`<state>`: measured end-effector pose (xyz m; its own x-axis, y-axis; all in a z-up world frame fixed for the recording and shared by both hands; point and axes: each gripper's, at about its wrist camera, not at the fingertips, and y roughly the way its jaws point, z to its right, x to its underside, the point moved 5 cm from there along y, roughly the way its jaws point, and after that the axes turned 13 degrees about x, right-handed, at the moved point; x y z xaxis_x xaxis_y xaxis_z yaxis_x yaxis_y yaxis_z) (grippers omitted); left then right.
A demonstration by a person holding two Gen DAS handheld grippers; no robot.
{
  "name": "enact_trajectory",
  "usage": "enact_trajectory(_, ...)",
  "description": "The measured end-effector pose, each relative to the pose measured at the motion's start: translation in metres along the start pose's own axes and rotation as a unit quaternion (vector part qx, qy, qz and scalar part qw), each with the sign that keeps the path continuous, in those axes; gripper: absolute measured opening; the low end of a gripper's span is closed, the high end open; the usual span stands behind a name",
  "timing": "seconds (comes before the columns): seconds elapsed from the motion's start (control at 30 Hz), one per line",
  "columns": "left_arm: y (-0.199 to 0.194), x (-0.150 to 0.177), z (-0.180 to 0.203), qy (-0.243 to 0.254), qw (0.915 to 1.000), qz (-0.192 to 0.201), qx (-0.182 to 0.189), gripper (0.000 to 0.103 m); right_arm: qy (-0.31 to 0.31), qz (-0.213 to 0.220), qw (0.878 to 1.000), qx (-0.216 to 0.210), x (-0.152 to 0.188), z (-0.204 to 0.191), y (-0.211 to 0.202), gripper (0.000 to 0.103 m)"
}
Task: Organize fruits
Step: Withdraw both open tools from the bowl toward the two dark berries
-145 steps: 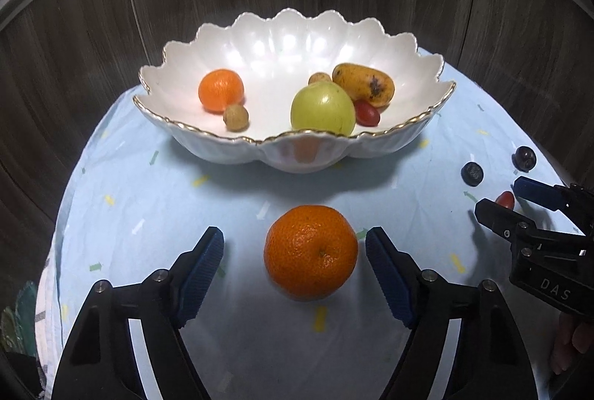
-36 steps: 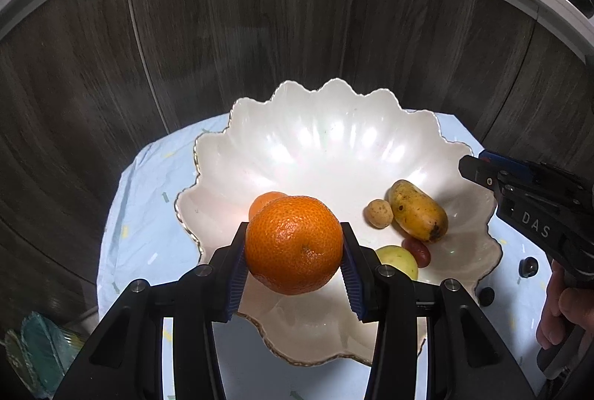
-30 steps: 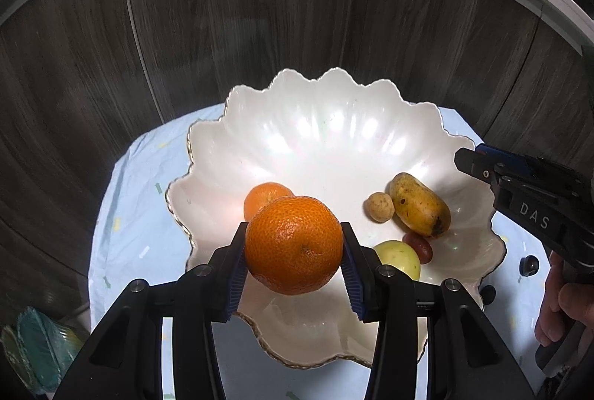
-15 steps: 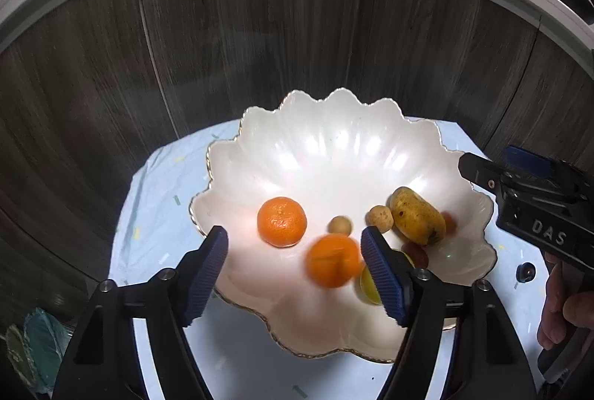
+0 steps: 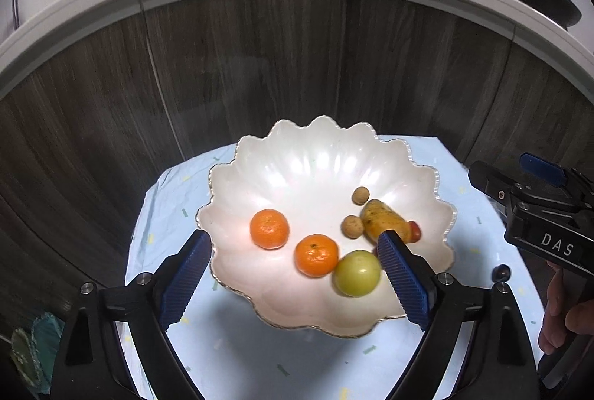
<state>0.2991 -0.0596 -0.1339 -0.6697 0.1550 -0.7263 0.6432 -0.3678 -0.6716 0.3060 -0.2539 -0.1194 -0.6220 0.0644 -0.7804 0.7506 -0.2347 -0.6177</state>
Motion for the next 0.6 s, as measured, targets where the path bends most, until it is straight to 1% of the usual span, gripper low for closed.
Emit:
enact_trajectory(0.47,-0.023,0.003,0.057,0.020,0.9996,0.012,0.014,0.092,0.026,0.011,1.000,0.011,0.013,0.056,-0.037,0.093)
enact_trajectory(0.6,-0.031,0.006,0.071,0.029,0.9994,0.019,0.008,0.092,0.028,0.013,0.999,0.015,0.019,0.070,-0.044,0.093)
